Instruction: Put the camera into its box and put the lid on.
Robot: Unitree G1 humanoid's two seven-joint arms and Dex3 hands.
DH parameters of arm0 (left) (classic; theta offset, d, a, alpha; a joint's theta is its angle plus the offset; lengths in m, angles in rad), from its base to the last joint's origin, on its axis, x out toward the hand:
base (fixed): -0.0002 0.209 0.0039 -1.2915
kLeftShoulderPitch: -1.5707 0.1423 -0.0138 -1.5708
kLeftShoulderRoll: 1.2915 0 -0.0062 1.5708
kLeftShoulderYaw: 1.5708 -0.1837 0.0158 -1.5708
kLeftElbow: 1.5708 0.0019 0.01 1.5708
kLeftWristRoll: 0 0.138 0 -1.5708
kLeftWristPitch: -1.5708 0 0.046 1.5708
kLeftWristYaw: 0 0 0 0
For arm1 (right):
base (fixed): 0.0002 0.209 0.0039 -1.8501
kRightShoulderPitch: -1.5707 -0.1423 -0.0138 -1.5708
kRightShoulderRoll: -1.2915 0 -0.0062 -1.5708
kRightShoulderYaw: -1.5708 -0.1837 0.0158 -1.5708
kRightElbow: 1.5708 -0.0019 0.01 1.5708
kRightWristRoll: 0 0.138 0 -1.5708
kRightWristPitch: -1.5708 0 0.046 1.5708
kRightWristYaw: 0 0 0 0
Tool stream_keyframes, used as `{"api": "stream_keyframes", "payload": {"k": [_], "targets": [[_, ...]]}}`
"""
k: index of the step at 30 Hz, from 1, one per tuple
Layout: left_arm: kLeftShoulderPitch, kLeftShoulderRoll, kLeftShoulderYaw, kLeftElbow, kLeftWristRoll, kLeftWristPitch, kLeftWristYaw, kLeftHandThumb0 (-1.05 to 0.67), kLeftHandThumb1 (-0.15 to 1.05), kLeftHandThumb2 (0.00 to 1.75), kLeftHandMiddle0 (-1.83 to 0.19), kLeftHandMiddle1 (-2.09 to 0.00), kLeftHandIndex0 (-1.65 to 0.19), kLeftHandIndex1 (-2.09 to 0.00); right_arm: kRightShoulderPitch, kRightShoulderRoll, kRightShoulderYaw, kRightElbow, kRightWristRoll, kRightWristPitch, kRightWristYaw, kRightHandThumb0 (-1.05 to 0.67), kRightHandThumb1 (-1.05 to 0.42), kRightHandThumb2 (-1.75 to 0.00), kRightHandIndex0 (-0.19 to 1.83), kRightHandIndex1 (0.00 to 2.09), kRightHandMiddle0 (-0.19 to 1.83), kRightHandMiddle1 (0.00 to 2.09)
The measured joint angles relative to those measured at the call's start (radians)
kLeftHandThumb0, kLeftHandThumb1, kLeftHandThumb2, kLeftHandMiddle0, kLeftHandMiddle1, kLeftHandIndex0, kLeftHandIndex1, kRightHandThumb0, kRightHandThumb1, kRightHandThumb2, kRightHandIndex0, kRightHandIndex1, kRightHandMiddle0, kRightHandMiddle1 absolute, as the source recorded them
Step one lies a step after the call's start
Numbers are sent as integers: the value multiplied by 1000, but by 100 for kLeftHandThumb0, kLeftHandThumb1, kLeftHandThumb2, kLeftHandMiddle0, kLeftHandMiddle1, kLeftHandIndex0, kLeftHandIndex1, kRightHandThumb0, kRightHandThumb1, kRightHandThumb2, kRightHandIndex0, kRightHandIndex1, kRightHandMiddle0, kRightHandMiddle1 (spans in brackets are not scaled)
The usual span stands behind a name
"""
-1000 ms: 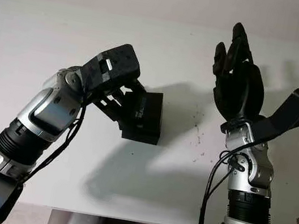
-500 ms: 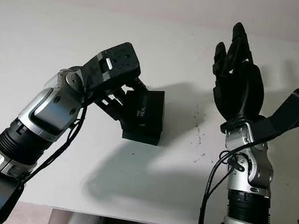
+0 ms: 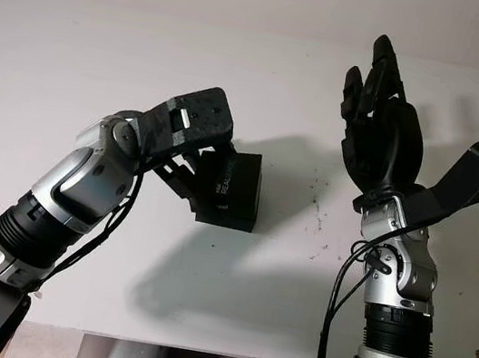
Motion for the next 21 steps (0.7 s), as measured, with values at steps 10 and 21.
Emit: {"api": "stream_keyframes", "payload": {"k": [10, 21], "targets": [[0, 1, -36, -10, 30, 4, -11, -25, 93, 6, -35, -167, -24, -161, 0, 5, -1, 0, 0, 0, -1, -69, -105, -52, -11, 5, -8, 6], [-1, -15, -46, -21, 49, 25, -12, -27, 92, 5, -27, -170, -28, -151, 0, 5, -1, 0, 0, 0, -1, -70, -105, -52, -11, 5, -8, 5]]}}
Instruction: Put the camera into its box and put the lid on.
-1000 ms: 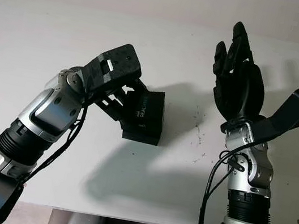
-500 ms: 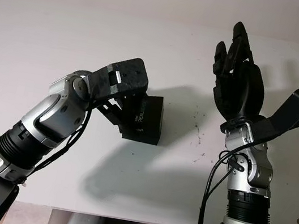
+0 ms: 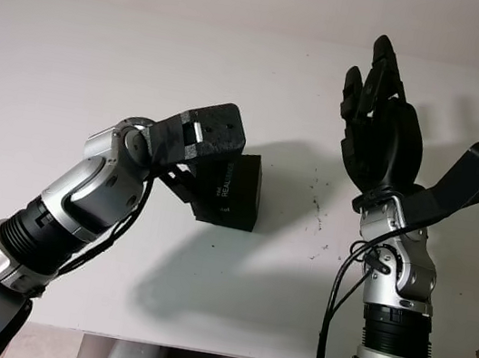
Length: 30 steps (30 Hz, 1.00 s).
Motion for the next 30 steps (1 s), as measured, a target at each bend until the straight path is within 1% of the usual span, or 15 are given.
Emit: {"api": "stream_keyframes", "payload": {"k": [3, 7, 13, 15, 18, 22, 27, 30], "targets": [[-2, -2, -4, 0, 4, -1, -1, -27, 92, 5, -26, -174, -26, -152, 0, 0, 1, 0, 0, 0, 0, -70, -105, -52, -11, 5, -8, 5], [-11, -2, -10, 2, 9, -1, -7, -27, 92, 5, -24, -173, -26, -151, 0, 2, 3, 0, 0, 0, -1, -70, -105, -51, -11, 6, -8, 6], [-19, -3, -15, 5, 11, -1, -12, -29, 92, 5, -29, -175, -28, -154, 0, 7, 6, 0, 0, 0, -3, -69, -105, -52, -11, 6, -8, 6], [-21, -4, -18, 5, 17, -2, -14, -29, 92, 5, -22, -176, -28, -155, 0, 8, 7, 0, 0, 0, -3, -69, -105, -52, -11, 5, -8, 5], [-25, -5, -20, 8, 20, -3, -18, -29, 92, 5, -20, -182, -30, -153, 1, 8, 7, 0, 0, -5, -3, -69, -105, -53, -11, 5, -8, 5], [-30, -5, -22, 13, 26, -13, -23, -26, 91, 5, -25, -185, -30, -152, 1, 9, 6, 0, 0, -7, -1, -69, -105, -52, -11, 5, -8, 5], [-35, -6, -24, 15, 31, -15, -32, -25, 92, 5, -30, -184, -29, -151, 1, 10, 7, 0, 0, -7, -1, -69, -105, -53, -11, 6, -8, 5], [-36, -6, -25, 15, 38, -22, -36, -25, 91, 5, -24, -179, -29, -150, 1, 10, 8, 0, 0, -7, -2, -69, -105, -53, -10, 6, -7, 6]]}}
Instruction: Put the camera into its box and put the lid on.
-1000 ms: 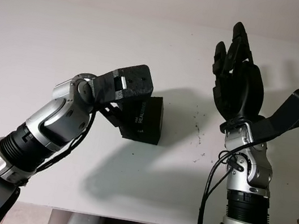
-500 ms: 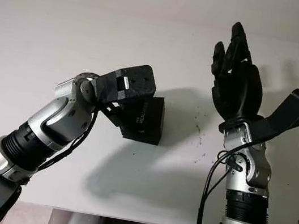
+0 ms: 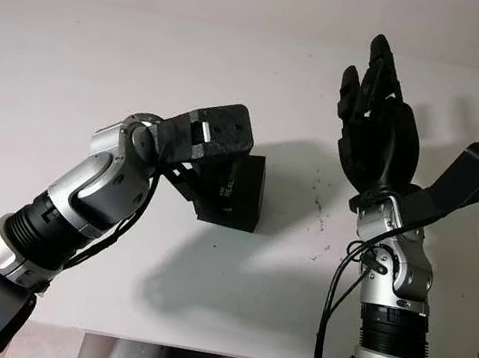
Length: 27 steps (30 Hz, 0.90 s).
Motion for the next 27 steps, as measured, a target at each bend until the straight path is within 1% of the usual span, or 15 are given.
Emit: {"api": "stream_keyframes", "payload": {"k": [4, 10, 13, 14, 16, 22, 25, 27], "targets": [[0, -1, 0, 0, 4, -3, -3, -24, 91, 5, -31, -179, -28, -150, 0, 2, 1, 0, -1, -1, -1, -69, -105, -53, -10, 6, -7, 6], [-1, -3, 0, 1, 9, -6, -4, -25, 90, 5, -17, -175, -30, -150, 0, 9, 0, 0, -1, -2, -3, -69, -105, -52, -10, 6, -7, 6], [-1, -5, 0, 3, 10, -12, -4, -25, 90, 5, -26, -181, -30, -151, 1, 13, 0, 0, -1, -2, -5, -69, -105, -51, -10, 6, -7, 5], [-1, -5, 0, 4, 12, -13, -5, -26, 90, 5, -19, -178, -30, -151, 0, 14, 1, 0, -1, -2, -6, -70, -105, -51, -10, 6, -7, 6], [-2, -5, -1, 5, 16, -17, -8, -26, 90, 5, -17, -177, -31, -151, 1, 14, 1, 0, -1, -2, -7, -69, -105, -51, -10, 6, -7, 6], [-4, -7, -3, 6, 22, -23, -15, -24, 90, 5, -24, -180, -32, -152, 1, 14, 1, 1, -2, -6, -8, -70, -105, -51, -10, 6, -7, 5], [-6, -7, -2, 6, 23, -24, -23, -24, 92, 6, -33, -179, -31, -151, 1, 18, 1, 1, -2, -6, -8, -70, -105, -52, -10, 5, -7, 5], [-9, -6, -3, 6, 28, -24, -28, -25, 92, 6, -32, -177, -30, -151, 1, 20, 1, 2, -2, -7, -8, -69, -105, -53, -10, 5, -8, 5]]}}
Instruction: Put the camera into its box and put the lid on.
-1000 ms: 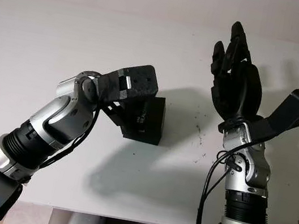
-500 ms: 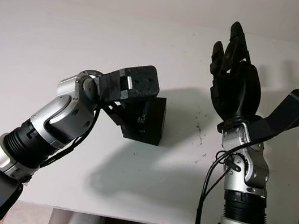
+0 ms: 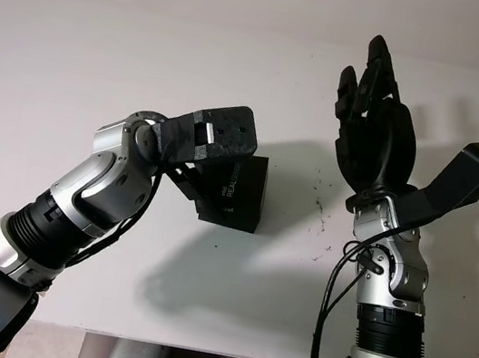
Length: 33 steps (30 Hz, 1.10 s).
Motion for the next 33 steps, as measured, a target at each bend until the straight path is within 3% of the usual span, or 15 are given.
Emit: {"api": "stream_keyframes", "payload": {"k": [5, 10, 14, 15, 17, 19, 21, 23, 28, 33], "targets": [[-3, 0, -2, 0, 11, -7, -9, -27, 92, 5, -26, -177, -33, -152, 0, 2, 0, 4, 0, -3, 0, -69, -105, -53, -10, 5, -7, 6], [-28, -1, -23, 1, 33, 2, -21, -28, 91, 5, -1, -180, -31, -153, 0, 4, -1, 9, 0, -5, -1, -69, -105, -52, -10, 5, -7, 5], [-39, -10, -32, 1, 45, 24, -25, -33, 91, 5, -4, -180, -27, -153, 0, 7, -1, 13, 1, -7, 0, -69, -105, -53, -10, 6, -7, 6], [-42, -11, -37, 1, 51, 29, -29, -40, 92, 6, 1, -166, -20, -146, 0, 8, -1, 13, 1, -7, 0, -69, -105, -53, -10, 5, -7, 6], [-55, -11, -52, 0, 54, 52, -53, -58, 99, 6, 7, -144, 2, -100, 0, 8, -1, 13, 2, -7, 1, -69, -105, -52, -10, 5, -8, 5], [-86, 9, -78, -1, 55, 60, -114, -78, 103, 22, 11, -77, 12, -38, 0, 8, -1, 13, 1, -7, 1, -69, -105, -52, -10, 6, -7, 5], [-109, 26, -99, -10, 49, 70, -169, -82, 104, 30, 9, -30, 17, -11, 0, 8, -1, 13, 1, -7, 0, -69, -105, -52, -9, 6, -7, 6], [-119, 27, -99, -24, 31, 112, -195, -84, 105, 40, 16, -8, 19, -2, 0, 8, -2, 13, 1, -7, -3, -69, -105, -53, -10, 5, -7, 6], [-123, 42, -103, -58, 1, 129, -231, -84, 105, 43, 19, 0, 19, 0, 0, 8, 0, 13, 1, -7, -4, -69, -105, -53, -10, 5, -7, 5], [-123, 80, -168, -71, 35, 43, -252, -93, 105, 44, 19, 0, 19, 0, 0, 8, 0, 13, 1, -7, -2, -69, -105, -52, -9, 6, -6, 6]]}}
